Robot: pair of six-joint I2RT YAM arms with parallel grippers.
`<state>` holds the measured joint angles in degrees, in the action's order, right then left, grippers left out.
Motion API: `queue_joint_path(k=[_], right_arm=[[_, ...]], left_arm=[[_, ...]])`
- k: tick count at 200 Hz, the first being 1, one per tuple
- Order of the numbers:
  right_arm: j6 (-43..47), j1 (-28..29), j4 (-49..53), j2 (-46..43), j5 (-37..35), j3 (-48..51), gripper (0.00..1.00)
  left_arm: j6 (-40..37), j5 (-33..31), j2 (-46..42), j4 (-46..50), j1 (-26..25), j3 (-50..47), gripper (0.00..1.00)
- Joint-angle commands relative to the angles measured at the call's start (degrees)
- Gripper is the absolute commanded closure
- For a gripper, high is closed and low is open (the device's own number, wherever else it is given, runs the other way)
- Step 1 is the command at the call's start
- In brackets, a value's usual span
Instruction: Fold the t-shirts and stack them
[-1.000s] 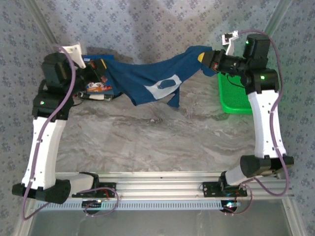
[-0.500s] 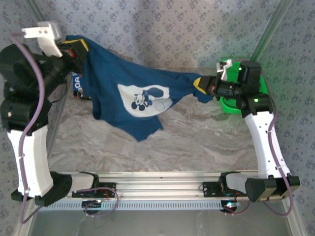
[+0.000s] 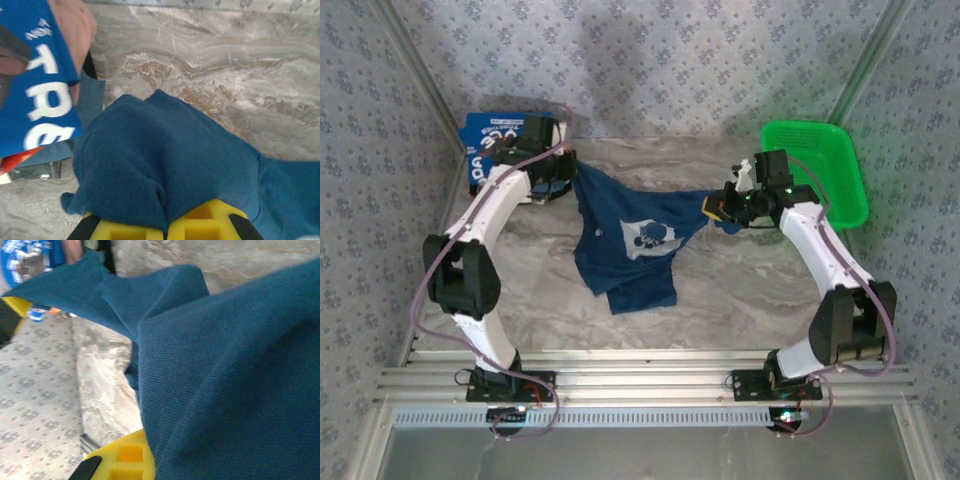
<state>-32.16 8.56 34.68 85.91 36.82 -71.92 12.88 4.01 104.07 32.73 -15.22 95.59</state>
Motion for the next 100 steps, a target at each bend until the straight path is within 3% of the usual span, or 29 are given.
queue_joint_path(k=[1,17,31,62,86,100], right_arm=[[5.6,-0.3,0.4,3.6,-4.0,-0.5,1.0],[5.8,-0.6,0.2,6.2,-5.1,-1.4,1.0],[6.0,-0.8,0.0,8.3,-5.6,-2.2,0.98],[7.0,-0.9,0.0,11.8,-7.4,-3.7,0.93],[8.5,-1.4,0.3,13.3,-8.6,-4.4,0.76],[9.9,-1.7,0.9,13.3,-8.9,-4.6,0.55]], left_arm=[[-1.4,-2.3,2.3,-4.1,-1.6,6.3,0.96],[-0.8,-2.1,5.6,-3.8,-2.2,8.5,0.94],[1.0,-0.1,7.2,-4.0,-2.2,9.6,0.68],[9.7,5.9,3.7,-3.4,-2.0,8.9,0.39],[16.1,11.1,-5.4,0.7,-4.1,3.0,0.26],[19.3,13.6,-11.6,5.1,-5.8,-2.4,0.24]])
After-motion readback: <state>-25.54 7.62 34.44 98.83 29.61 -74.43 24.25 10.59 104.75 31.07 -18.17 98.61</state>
